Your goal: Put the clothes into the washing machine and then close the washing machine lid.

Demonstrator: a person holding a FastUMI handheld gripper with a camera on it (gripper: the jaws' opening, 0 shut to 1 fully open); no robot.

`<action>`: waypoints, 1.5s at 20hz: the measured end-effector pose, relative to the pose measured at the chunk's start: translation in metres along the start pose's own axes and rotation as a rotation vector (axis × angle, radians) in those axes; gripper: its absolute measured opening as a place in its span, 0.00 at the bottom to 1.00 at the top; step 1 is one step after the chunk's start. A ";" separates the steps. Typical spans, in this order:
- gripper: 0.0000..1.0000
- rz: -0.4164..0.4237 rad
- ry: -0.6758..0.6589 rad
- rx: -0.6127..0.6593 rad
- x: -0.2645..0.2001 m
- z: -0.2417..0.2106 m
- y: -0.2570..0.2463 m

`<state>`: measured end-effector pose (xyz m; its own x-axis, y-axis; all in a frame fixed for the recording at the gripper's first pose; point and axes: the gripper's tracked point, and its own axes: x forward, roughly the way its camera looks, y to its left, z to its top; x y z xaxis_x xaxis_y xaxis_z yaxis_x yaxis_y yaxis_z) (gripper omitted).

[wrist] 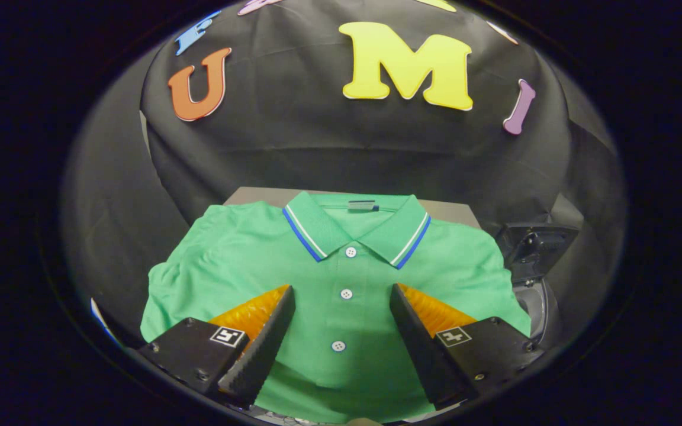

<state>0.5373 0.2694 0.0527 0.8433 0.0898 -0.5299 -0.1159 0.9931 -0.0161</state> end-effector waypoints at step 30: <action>0.06 0.340 -0.185 0.148 -0.134 0.007 -0.015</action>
<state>0.4293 0.2429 0.1300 0.8519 0.4128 -0.3223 -0.3385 0.9036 0.2626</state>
